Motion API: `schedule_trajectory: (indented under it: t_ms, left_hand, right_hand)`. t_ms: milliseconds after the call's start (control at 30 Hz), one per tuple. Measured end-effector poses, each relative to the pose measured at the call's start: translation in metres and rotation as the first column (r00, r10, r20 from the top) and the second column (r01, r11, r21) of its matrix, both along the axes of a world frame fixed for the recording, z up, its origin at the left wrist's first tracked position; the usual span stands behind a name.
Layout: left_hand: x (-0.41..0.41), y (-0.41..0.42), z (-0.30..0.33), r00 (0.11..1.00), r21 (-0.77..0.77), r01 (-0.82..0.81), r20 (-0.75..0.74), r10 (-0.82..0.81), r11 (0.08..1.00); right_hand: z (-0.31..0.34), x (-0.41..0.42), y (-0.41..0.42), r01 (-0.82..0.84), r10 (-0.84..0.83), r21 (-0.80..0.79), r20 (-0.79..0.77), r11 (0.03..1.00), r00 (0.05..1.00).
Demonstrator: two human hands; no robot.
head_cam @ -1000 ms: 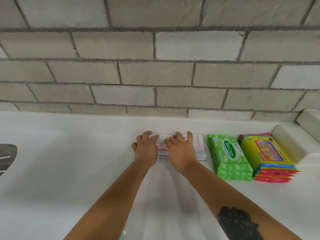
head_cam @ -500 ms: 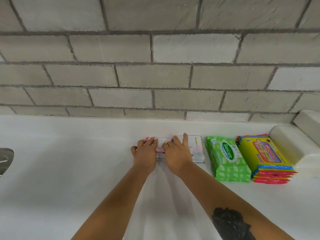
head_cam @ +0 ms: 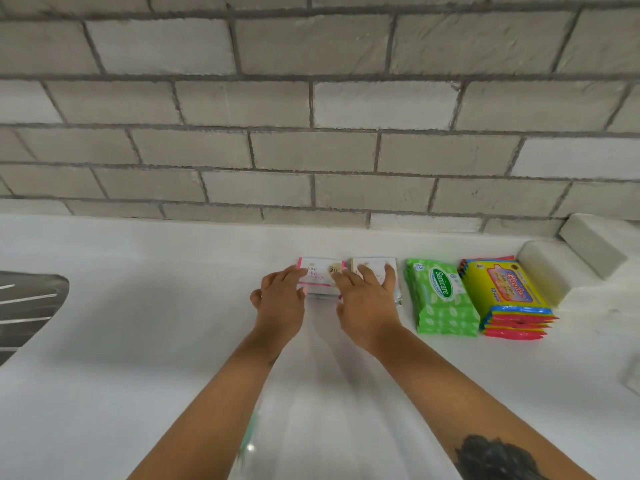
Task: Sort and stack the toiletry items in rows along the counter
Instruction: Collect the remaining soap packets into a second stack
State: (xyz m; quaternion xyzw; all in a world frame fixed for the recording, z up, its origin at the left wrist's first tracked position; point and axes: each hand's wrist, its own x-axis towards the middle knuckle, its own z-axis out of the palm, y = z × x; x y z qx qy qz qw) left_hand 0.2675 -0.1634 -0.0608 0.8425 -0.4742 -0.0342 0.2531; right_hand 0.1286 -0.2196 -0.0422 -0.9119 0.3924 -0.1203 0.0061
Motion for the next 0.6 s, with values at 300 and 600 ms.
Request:
schedule_trajectory:
  t_ms: [300, 600]
  left_hand:
    - [0.002, 0.092, 0.02, 0.985, 0.103, 0.012, -0.175, 0.006, 0.995]
    - [0.002, 0.167, 0.012, 0.961, 0.372, -0.154, -0.157, 0.226, 0.915]
  right_hand:
    - [0.003, -0.035, 0.059, -0.053, 0.05, 0.043, 0.076, 0.998, 0.996]
    - [-0.008, -0.031, 0.105, -0.218, 0.207, 0.088, 0.112, 0.972, 0.972]
